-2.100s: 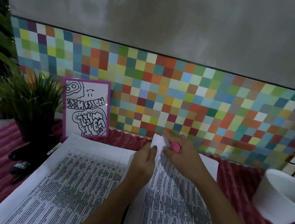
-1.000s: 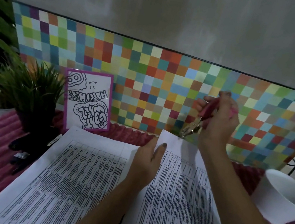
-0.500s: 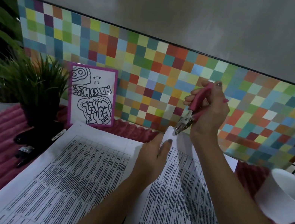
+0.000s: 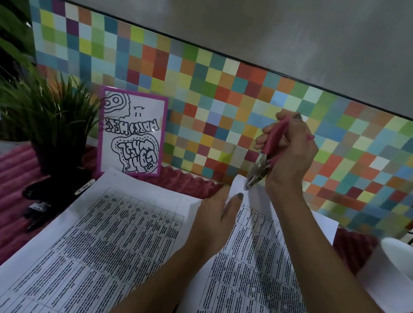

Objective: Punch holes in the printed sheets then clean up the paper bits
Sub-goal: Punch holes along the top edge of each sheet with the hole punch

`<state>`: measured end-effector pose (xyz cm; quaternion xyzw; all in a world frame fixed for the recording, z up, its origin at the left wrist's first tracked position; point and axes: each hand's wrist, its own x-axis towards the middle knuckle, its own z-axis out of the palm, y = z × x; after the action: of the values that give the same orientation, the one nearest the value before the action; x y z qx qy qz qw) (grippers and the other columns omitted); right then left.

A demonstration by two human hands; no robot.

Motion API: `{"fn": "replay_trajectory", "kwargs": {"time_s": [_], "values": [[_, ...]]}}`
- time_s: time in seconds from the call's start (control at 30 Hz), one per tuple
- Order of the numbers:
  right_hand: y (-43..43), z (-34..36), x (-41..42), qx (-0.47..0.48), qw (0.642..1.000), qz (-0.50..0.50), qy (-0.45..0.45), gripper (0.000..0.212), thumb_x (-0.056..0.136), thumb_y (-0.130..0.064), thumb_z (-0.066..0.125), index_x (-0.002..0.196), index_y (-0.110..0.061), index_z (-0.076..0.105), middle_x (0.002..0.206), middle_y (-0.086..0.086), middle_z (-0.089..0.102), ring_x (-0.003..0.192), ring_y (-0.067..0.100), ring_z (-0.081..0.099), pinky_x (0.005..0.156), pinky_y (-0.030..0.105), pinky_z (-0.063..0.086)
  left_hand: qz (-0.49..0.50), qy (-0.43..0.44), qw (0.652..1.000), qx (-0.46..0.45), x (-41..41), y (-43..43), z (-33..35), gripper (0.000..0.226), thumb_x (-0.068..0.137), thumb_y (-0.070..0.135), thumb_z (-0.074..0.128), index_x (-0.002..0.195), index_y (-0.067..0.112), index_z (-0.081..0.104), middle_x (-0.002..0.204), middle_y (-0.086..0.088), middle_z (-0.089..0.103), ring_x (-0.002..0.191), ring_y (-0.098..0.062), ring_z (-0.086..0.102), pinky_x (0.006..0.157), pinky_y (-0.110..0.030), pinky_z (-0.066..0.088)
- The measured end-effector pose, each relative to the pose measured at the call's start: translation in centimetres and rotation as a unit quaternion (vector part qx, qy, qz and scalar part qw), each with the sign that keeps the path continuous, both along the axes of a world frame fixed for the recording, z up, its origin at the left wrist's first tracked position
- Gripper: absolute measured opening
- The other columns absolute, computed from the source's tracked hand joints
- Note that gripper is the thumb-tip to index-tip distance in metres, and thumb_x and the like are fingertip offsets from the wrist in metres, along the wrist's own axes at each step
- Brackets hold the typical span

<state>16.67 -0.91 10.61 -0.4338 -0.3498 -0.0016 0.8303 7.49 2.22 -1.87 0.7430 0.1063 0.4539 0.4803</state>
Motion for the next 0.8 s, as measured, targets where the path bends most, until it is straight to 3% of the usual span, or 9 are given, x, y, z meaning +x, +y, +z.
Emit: {"fn": "replay_trajectory", "kwargs": {"time_s": [0.1,0.27,0.63,0.8], "values": [[0.30,0.07,-0.06,-0.021,1.000,-0.005,0.008,0.031,0.092,-0.028,0.050,0.092,0.000,0.063,0.063,0.011,0.061,0.046,0.020,0.055,0.048,0.028,0.049,-0.001,0.000,1.000,0.006,-0.15,-0.16,0.25,0.020,0.103,0.021,0.047,0.087,0.032,0.051,0.056,0.018,0.046,0.051,-0.003,0.043,0.053,-0.018,0.036],[0.74,0.52,-0.12,-0.041,0.998,-0.016,0.048,0.028,0.098,-0.020,0.049,0.088,0.003,0.062,0.059,0.013,0.056,0.042,0.020,0.049,0.043,0.025,0.043,-0.007,-0.017,1.000,0.007,-0.27,-0.23,0.45,0.022,0.103,0.015,0.048,0.090,0.032,0.054,0.061,0.021,0.053,0.054,0.001,0.048,0.056,-0.009,0.036],[0.90,0.68,0.10,-0.064,0.995,-0.014,0.079,0.035,0.098,-0.028,0.052,0.078,-0.001,0.062,0.056,0.010,0.057,0.041,0.020,0.048,0.045,0.028,0.041,-0.003,-0.011,1.000,0.009,-0.23,-0.20,0.24,0.031,0.103,0.018,0.048,0.078,0.036,0.048,0.053,0.014,0.043,0.046,-0.004,0.037,0.047,-0.020,0.030],[0.93,0.72,-0.04,-0.070,0.994,-0.021,0.079,0.035,0.099,-0.028,0.051,0.078,-0.001,0.061,0.054,0.009,0.057,0.039,0.019,0.048,0.043,0.027,0.041,0.000,0.000,1.000,0.011,-0.17,-0.23,0.11,0.030,0.103,0.018,0.048,0.077,0.033,0.048,0.054,0.018,0.046,0.046,-0.004,0.039,0.049,-0.017,0.029]]}}
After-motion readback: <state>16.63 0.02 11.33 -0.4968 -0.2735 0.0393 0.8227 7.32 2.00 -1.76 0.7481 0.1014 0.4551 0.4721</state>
